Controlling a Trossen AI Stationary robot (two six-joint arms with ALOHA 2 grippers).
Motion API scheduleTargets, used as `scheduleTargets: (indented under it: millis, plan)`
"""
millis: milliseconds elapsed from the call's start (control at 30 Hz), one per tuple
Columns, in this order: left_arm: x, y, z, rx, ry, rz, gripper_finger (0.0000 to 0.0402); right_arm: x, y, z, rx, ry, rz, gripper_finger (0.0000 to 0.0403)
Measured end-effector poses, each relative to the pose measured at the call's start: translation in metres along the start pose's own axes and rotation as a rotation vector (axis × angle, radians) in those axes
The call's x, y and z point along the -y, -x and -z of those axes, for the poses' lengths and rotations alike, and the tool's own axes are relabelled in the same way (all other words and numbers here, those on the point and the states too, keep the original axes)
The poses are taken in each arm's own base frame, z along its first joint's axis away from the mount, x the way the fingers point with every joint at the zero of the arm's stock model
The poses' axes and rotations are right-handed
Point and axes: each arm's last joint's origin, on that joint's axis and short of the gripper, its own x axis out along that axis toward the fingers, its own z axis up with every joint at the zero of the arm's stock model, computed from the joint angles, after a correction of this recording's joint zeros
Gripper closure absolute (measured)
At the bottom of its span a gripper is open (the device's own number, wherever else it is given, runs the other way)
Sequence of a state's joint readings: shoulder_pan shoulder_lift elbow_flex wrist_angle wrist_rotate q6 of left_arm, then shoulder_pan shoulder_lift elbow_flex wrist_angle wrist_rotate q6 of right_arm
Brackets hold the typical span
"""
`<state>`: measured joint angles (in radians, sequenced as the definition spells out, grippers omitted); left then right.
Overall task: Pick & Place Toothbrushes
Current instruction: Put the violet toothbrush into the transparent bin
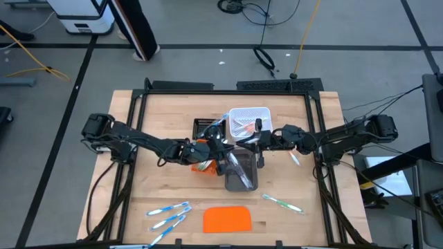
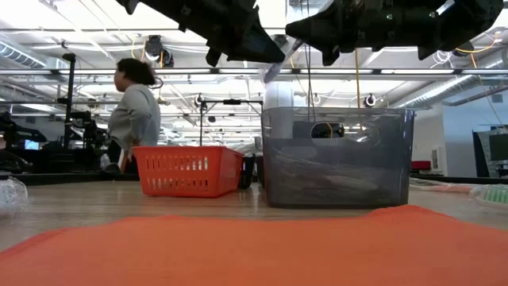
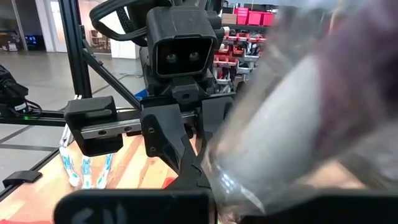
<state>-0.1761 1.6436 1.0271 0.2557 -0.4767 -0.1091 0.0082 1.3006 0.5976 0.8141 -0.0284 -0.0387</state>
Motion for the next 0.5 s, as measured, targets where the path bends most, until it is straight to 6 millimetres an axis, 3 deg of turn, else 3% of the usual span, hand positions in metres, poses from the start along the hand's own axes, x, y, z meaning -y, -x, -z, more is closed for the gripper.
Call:
scheduleTargets:
  millis: [167,500]
  plan:
    - [-0.0002,0.0000,0.0018,-0.020,-0.011,-0.002,0.0358,0.0000,0.0000,0.0003,-0.003,0.000,0.000,0.0398]
    - [0.0045,0.0029,0.0062,-0.054,-0.084,-0.003,0.0258,-0.0001,0.0007,0.0022,-0.031,-0.028,-0.002,0.0398]
